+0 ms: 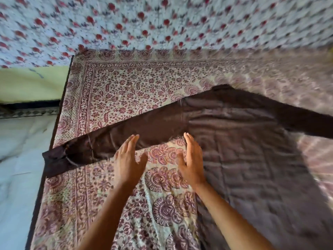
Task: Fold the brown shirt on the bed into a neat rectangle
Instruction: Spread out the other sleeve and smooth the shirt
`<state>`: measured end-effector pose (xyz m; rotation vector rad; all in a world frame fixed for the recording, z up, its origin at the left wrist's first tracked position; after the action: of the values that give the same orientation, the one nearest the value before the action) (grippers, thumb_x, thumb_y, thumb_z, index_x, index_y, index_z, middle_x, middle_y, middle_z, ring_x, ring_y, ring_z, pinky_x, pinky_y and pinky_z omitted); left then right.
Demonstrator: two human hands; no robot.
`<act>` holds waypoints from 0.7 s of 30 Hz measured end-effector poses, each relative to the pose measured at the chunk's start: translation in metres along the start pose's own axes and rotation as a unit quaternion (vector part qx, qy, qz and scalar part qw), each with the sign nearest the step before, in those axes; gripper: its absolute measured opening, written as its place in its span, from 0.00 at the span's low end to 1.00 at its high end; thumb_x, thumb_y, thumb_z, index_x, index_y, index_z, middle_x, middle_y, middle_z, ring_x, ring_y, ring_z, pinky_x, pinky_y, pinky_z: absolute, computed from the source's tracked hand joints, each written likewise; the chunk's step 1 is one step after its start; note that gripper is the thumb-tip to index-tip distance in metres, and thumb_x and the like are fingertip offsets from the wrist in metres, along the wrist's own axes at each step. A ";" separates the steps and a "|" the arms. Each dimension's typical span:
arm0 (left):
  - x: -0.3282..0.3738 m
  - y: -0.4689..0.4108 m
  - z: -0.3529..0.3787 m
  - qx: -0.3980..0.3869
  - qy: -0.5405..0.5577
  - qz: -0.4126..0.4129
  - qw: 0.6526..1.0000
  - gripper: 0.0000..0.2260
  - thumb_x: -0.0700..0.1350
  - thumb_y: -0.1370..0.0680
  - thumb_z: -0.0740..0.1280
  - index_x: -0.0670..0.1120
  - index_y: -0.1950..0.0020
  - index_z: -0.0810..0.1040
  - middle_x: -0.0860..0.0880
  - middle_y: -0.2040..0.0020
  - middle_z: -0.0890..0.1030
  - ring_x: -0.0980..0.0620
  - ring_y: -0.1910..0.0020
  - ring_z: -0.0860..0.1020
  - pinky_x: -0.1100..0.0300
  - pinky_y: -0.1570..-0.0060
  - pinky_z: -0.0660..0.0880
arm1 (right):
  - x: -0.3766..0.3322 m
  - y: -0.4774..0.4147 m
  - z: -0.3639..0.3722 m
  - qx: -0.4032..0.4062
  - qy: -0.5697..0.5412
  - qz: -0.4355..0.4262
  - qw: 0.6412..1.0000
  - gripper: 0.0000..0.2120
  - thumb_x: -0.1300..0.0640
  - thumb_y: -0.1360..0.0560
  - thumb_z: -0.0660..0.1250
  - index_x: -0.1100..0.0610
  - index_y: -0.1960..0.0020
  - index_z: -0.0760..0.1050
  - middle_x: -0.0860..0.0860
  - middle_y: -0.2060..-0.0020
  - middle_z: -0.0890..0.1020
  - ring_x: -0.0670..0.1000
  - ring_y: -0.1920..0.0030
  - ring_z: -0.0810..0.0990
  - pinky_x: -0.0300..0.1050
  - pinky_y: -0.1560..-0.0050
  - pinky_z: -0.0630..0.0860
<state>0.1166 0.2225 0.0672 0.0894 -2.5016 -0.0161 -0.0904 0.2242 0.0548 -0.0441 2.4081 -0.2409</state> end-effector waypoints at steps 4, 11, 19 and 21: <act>0.093 0.013 0.017 -0.010 0.020 0.043 0.999 0.31 0.59 0.30 0.55 0.46 0.30 0.68 0.45 0.32 0.72 0.45 0.33 0.69 0.48 0.36 0.66 | 0.023 0.023 -0.092 0.051 0.009 -0.015 0.999 0.23 0.52 0.22 0.56 0.60 0.29 0.61 0.55 0.32 0.70 0.53 0.32 0.67 0.47 0.32 0.62; 0.218 0.018 0.050 0.010 -0.005 0.073 0.997 0.31 0.60 0.30 0.54 0.46 0.31 0.69 0.47 0.31 0.70 0.47 0.32 0.68 0.50 0.35 0.64 | 0.105 0.018 -0.190 0.057 0.010 0.000 0.998 0.23 0.50 0.23 0.55 0.57 0.30 0.61 0.55 0.34 0.72 0.52 0.35 0.69 0.45 0.34 0.62; 0.288 -0.026 0.132 0.010 -0.040 0.029 0.999 0.25 0.58 0.28 0.58 0.47 0.36 0.73 0.47 0.35 0.75 0.44 0.35 0.70 0.48 0.38 0.65 | 0.214 -0.040 -0.255 0.020 0.040 -0.009 0.999 0.23 0.53 0.25 0.55 0.63 0.34 0.69 0.57 0.38 0.76 0.56 0.38 0.73 0.49 0.39 0.68; 0.294 -0.049 0.154 0.009 -0.053 0.029 0.998 0.21 0.53 0.27 0.62 0.46 0.37 0.74 0.46 0.37 0.76 0.43 0.36 0.71 0.47 0.39 0.65 | 0.242 -0.064 -0.248 -0.001 0.057 -0.012 0.998 0.24 0.52 0.26 0.54 0.63 0.35 0.70 0.58 0.39 0.76 0.58 0.38 0.75 0.54 0.40 0.71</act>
<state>-0.2075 0.1525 0.1170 0.0235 -2.6089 0.0263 -0.4376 0.1776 0.0904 -0.0615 2.5226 -0.2570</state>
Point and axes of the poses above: each hand's wrist, its own y-axis away from the middle knuckle, its own z-axis out of the palm, x = y × z, the point moved 10 cm from there along -y, towards the middle knuckle
